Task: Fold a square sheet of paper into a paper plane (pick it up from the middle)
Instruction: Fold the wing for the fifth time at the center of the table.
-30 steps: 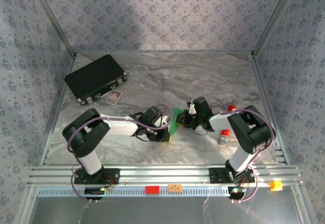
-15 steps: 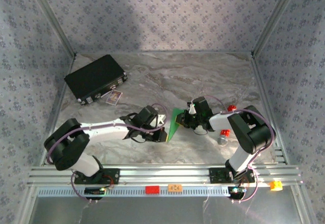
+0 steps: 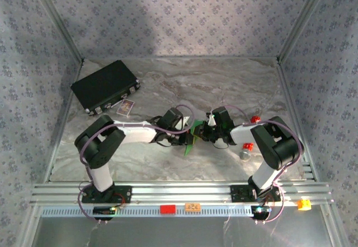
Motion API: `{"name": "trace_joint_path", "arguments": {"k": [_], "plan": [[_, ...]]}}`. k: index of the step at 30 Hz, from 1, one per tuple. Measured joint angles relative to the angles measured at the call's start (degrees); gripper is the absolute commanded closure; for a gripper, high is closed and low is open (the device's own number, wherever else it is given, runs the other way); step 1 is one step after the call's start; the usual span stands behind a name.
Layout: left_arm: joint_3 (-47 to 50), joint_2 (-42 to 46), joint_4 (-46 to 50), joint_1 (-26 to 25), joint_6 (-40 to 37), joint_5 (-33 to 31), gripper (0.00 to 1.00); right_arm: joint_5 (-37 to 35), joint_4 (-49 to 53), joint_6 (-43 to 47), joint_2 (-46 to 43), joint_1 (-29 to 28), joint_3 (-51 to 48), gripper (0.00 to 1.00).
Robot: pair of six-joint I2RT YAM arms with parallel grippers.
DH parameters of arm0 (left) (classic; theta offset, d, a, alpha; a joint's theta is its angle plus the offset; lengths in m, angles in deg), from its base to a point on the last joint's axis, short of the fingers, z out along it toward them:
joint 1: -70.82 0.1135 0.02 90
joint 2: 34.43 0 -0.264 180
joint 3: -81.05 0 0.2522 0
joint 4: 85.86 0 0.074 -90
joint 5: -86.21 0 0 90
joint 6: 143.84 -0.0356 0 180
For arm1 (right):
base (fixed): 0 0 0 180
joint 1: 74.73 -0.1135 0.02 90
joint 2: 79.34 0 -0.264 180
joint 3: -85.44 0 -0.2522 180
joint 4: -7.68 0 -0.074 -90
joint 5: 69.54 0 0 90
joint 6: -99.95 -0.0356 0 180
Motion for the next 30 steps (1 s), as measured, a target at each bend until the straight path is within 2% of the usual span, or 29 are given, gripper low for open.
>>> {"name": "trace_joint_path", "arguments": {"k": [6,14,21,25,30], "plan": [[-0.5,-3.4,-0.5,0.3,0.0,-0.3,0.99,-0.3,0.1,0.0,-0.3,0.0,0.0,0.83],[2.3,-2.4,-3.7,0.3,0.2,-0.2,1.00,-2.4,3.3,0.2,-2.9,-0.2,-0.1,0.79],[4.6,-1.0,-3.2,0.3,-2.5,3.1,1.00,-5.8,11.6,3.1,-14.6,1.5,-0.1,0.77],[5.3,-0.7,-3.3,0.3,-3.3,4.7,1.00,-6.6,12.3,4.6,-20.4,1.5,-1.3,0.83],[5.7,-0.5,-3.4,0.4,-3.3,5.2,1.00,-6.6,11.8,5.0,-19.3,-2.3,-3.0,0.90]]}}
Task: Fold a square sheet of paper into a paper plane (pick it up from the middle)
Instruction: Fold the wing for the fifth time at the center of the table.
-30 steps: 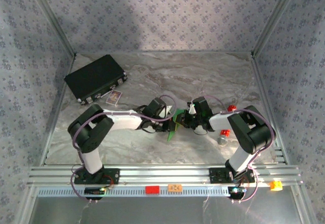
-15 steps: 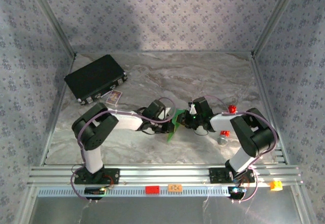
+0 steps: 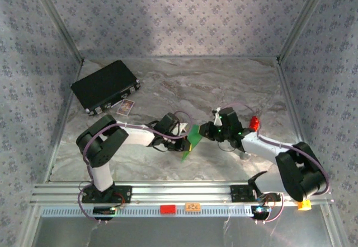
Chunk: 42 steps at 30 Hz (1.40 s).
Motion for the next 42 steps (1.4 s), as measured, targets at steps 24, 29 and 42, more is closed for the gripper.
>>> {"name": "trace_joint_path", "arguments": {"k": [24,29,42], "plan": [[0.4,0.2,-0.1,0.0,0.0,0.0,1.00,2.4,-5.8,1.0,13.6,0.7,0.8,0.91],[0.4,0.2,-0.1,0.0,0.0,0.0,1.00,2.3,-6.1,1.0,13.9,2.7,0.8,0.91],[0.4,0.2,0.0,0.0,0.0,0.0,1.00,1.3,-5.9,1.0,9.0,5.1,0.8,0.89]]}}
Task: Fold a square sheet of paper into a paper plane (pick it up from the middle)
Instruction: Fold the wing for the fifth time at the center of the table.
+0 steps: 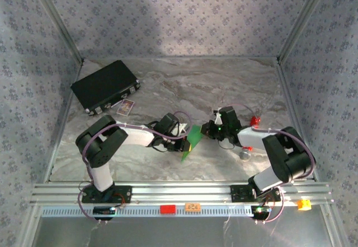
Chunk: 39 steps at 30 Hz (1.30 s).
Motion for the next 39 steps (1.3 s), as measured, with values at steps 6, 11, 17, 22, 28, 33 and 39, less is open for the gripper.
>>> {"name": "trace_joint_path", "arguments": {"k": [6,11,17,22,28,33,39], "plan": [[0.0,0.0,0.0,0.0,0.0,0.0,1.00,0.7,-0.8,0.2,0.0,-4.4,0.4,0.88],[0.0,0.0,0.0,0.0,0.0,0.0,1.00,0.4,-0.5,1.2,4.5,-6.6,2.6,0.89],[0.0,0.0,0.0,0.0,0.0,0.0,1.00,2.3,-3.1,1.0,7.4,-1.8,1.2,0.88],[0.0,0.0,0.0,0.0,0.0,0.0,1.00,3.0,-3.5,1.1,7.4,3.0,1.0,0.88],[0.0,0.0,0.0,0.0,0.0,0.0,1.00,3.3,-3.5,1.5,7.4,7.1,1.0,0.88],[0.0,0.0,0.0,0.0,0.0,0.0,1.00,3.5,-3.2,1.5,7.1,8.2,1.0,0.87],[0.0,0.0,0.0,0.0,0.0,0.0,1.00,1.8,2.0,1.8,-1.7,8.6,1.1,0.85]]}}
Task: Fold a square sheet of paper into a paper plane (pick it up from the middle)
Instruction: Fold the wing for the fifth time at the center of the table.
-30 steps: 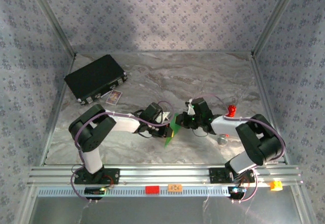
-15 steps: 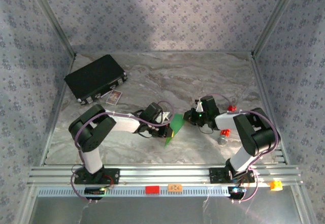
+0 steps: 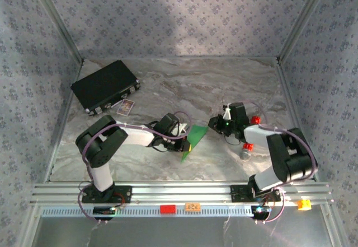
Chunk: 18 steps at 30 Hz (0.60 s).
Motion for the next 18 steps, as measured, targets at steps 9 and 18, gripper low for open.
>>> {"name": "trace_joint_path", "arguments": {"k": [9,18], "plan": [[0.0,0.0,-0.1,0.0,0.0,0.0,1.00,0.0,1.2,-0.2,-6.7,-5.7,-0.4,0.89],[0.4,0.1,-0.9,0.1,0.6,0.0,1.00,0.4,-2.6,-3.2,2.7,-17.2,-1.5,0.96]]}}
